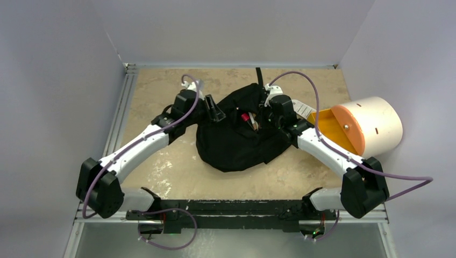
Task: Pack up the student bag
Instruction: Place the stationery in the student bag, then pick up the stationery from the center of the board.
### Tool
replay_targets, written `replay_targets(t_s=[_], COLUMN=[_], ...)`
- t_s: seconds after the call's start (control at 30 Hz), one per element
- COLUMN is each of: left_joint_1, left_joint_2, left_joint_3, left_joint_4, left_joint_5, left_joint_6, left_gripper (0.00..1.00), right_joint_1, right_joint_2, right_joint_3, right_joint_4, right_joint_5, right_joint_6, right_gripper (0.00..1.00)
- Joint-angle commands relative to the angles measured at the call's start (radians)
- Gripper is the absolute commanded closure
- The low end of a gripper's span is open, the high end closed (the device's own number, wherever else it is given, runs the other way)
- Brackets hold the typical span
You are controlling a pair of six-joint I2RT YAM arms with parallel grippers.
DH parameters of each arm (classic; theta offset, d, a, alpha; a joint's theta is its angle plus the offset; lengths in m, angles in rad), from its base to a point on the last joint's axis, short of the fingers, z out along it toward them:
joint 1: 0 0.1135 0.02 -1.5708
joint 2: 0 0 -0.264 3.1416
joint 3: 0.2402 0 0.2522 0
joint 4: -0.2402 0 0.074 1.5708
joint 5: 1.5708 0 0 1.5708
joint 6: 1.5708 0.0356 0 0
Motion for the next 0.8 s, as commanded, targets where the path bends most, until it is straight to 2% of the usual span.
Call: replay_targets(t_s=[0.0, 0.17, 0.3, 0.4, 0.47, 0.63, 0.77], left_joint_1=[0.12, 0.277, 0.382, 0.449, 0.469, 0.489, 0.506], left_joint_2=[-0.078, -0.112, -0.058, 0.01, 0.056, 0.188, 0.291], left_joint_3=[-0.057, -0.058, -0.026, -0.001, 0.015, 0.091, 0.177], left_joint_4=[-0.101, -0.176, -0.226, -0.234, -0.231, -0.226, -0.256], left_joint_5=[-0.127, -0.198, -0.266, -0.221, -0.219, -0.258, -0.295], left_joint_6=[0.109, 0.193, 0.24, 0.241, 0.228, 0.24, 0.283], left_gripper=[0.53, 0.49, 0.42, 0.36, 0.33, 0.32, 0.37], right_joint_1=[0.009, 0.009, 0.009, 0.009, 0.009, 0.009, 0.01], right_joint_2=[-0.037, -0.03, -0.025, -0.03, -0.037, -0.048, -0.054], right_joint_3=[0.025, 0.019, 0.023, 0.02, 0.015, 0.001, -0.005], right_joint_4=[0.028, 0.031, 0.015, 0.011, 0.011, 0.014, 0.012], right_joint_5=[-0.028, -0.027, -0.027, -0.027, -0.027, -0.013, -0.016], right_joint_6=[0.002, 0.002, -0.004, -0.007, -0.007, 0.001, 0.001], right_gripper=[1.0, 1.0, 1.0, 1.0, 1.0, 1.0, 1.0])
